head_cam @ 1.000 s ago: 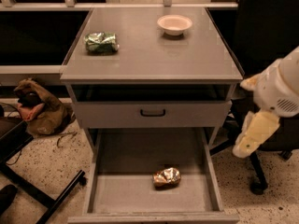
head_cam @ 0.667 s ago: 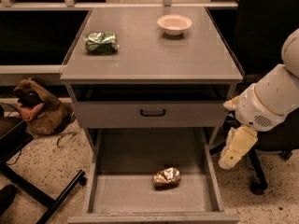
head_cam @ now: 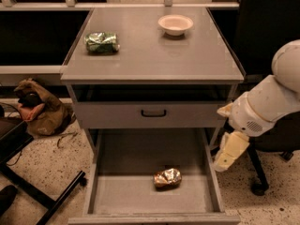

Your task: Pick orange can from middle drawer and place on counter

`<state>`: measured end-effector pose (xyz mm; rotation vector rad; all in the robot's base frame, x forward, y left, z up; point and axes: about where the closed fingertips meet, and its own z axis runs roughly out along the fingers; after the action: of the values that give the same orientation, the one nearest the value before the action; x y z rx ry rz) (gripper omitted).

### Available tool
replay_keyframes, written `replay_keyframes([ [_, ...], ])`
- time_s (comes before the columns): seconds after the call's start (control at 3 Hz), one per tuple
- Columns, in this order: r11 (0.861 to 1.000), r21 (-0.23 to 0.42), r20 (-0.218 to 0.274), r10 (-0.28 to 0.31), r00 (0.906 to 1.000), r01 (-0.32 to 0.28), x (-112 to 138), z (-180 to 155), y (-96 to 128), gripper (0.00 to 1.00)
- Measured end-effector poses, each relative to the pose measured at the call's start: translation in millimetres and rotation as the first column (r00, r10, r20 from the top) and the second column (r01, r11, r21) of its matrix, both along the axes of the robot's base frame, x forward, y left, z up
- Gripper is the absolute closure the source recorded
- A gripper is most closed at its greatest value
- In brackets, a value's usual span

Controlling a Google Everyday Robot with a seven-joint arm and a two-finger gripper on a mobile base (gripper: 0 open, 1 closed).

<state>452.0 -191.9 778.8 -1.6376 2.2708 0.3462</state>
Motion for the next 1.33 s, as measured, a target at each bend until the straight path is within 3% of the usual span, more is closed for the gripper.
replay_keyframes([
  [0.33,0.997,0.074,-0.027,0.006,0.9996,-0.004,12.8,-64.5,13.5,0.00],
  [0.67,0.985,0.175,-0.081,0.020,0.9965,-0.006,25.4,-140.4,31.6,0.00],
  [1.0,0.985,0.175,-0.081,0.020,0.9965,-0.006,25.4,-140.5,31.6,0.00],
  [1.33,0.981,0.195,-0.114,0.021,0.9932,0.001,28.9,-172.7,29.0,0.00],
])
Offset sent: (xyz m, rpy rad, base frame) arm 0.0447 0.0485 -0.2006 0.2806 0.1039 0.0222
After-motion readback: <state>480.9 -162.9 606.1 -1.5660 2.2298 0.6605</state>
